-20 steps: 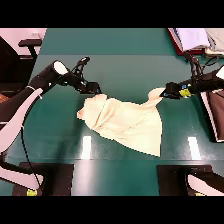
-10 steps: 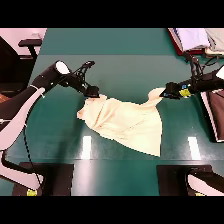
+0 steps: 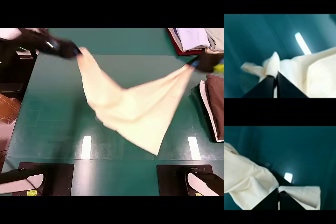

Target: Fold the shirts.

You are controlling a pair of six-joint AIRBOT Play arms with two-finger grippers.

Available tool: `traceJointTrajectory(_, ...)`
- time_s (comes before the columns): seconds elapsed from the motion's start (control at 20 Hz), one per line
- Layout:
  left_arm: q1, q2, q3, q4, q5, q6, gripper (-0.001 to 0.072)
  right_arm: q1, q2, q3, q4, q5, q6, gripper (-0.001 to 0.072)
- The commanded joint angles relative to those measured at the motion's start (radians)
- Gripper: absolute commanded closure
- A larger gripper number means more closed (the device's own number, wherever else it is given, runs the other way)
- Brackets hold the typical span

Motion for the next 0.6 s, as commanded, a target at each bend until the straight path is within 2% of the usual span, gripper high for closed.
traceJointTrajectory(0.0, 0.046, 0.241, 0.129, 0.053, 0.082, -0.017, 0.0680, -0.086, 0.079, 0.236, 0.000, -0.001, -0.024, 0.0700)
traceJointTrajectory(0.3, 0.046, 0.564, 0.163, 0.155, 0.222, -0.078, 0.0681, -0.260, 0.155, 0.511, 0.000, 0.074, -0.024, 0.0700)
traceJointTrajectory(0.4, 0.046, 0.615, 0.163, 0.204, 0.260, -0.117, 0.0681, -0.327, 0.155, 0.584, 0.001, 0.103, -0.024, 0.0700)
traceJointTrajectory(0.55, 0.046, 0.628, 0.179, 0.281, 0.250, -0.177, 0.0682, -0.392, 0.155, 0.613, 0.002, 0.111, -0.024, 0.0701)
